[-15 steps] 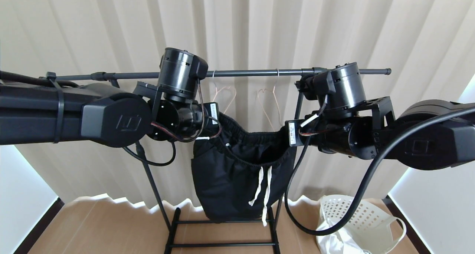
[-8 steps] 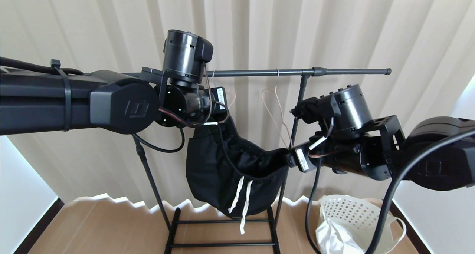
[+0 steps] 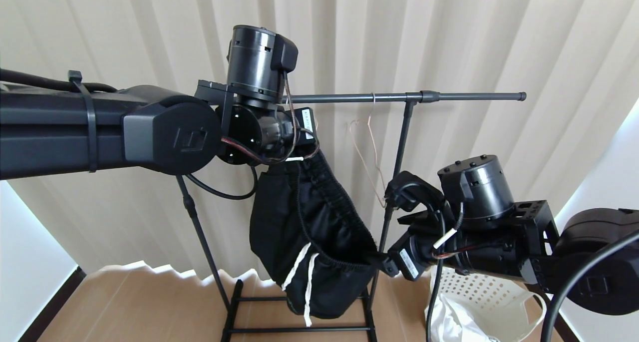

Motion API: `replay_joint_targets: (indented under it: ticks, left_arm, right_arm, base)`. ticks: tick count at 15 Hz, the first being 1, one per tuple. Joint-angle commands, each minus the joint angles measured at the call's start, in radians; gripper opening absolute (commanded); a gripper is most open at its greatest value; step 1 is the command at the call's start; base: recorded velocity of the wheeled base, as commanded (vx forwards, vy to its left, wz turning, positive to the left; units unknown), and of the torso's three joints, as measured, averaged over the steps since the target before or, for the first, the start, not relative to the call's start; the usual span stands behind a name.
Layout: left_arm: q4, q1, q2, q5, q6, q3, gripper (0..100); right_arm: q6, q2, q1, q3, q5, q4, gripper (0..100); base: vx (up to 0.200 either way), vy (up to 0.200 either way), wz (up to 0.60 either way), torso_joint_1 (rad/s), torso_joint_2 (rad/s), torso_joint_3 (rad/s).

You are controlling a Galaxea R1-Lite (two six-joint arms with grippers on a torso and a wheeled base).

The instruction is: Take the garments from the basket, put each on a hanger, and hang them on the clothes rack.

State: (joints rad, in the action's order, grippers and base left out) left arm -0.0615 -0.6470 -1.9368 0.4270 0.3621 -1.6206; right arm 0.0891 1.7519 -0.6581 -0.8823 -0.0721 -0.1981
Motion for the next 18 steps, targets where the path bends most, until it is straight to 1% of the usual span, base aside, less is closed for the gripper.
replay_joint_targets:
  ticks: [1, 2, 4, 5, 7, 10, 11, 14, 16, 18]
  left_arm:
    - [0.0, -0.005, -0.001, 0.001, -0.005, 0.001, 0]
    - [0.0, -0.006, -0.001, 0.001, -0.008, 0.002, 0]
    - [0.0, -0.02, 0.002, 0.001, -0.008, 0.004, 0]
    - [0.0, -0.028, 0.002, 0.002, -0.008, 0.004, 0]
    - [-0.001, -0.036, 0.004, 0.002, -0.022, 0.005, 0]
    - [-0.003, -0.036, 0.004, 0.002, -0.023, 0.005, 0]
    - [-0.003, -0.036, 0.004, 0.001, -0.023, 0.007, 0]
    - [-0.034, -0.034, 0.007, -0.001, -0.023, 0.015, 0]
    - [-0.074, -0.034, 0.015, -0.005, -0.026, 0.031, 0]
    - [-0.083, -0.029, 0.024, -0.01, -0.026, 0.09, 0]
  right_arm:
    - [0.014, 0.021, 0.0, 0.065, 0.13, -0.112, 100]
    - [0.012, 0.035, 0.0, 0.069, 0.143, -0.149, 100]
    - [0.004, 0.06, 0.0, 0.068, 0.144, -0.202, 100]
    - [-0.031, 0.081, 0.0, 0.066, 0.143, -0.248, 100]
    - [-0.055, 0.097, 0.0, 0.063, 0.14, -0.302, 100]
    - [-0.054, 0.097, 0.006, 0.059, 0.132, -0.31, 100]
    - [-0.054, 0.097, 0.014, 0.056, 0.132, -0.31, 0]
    - [-0.054, 0.107, 0.071, 0.025, 0.132, -0.31, 0]
    - [-0.054, 0.107, 0.103, 0.002, 0.132, -0.308, 0]
    - [-0.055, 0.101, 0.14, -0.027, 0.123, -0.31, 0]
  base:
    - [0.0, 0.0, 0.0, 0.0, 0.0, 0.0]
    - [0.0, 0.0, 0.0, 0.0, 0.0, 0.0]
    - [0.0, 0.0, 0.0, 0.0, 0.0, 0.0]
    - [0.0, 0.0, 0.0, 0.0, 0.0, 0.0]
    - [0.0, 0.0, 0.0, 0.0, 0.0, 0.0]
    - [0.0, 0.0, 0.0, 0.0, 0.0, 0.0]
    - [0.0, 0.0, 0.0, 0.0, 0.0, 0.0]
    - [0.0, 0.0, 0.0, 0.0, 0.0, 0.0]
    - [0.0, 0.0, 0.0, 0.0, 0.0, 0.0]
    - [0.0, 0.0, 0.0, 0.0, 0.0, 0.0]
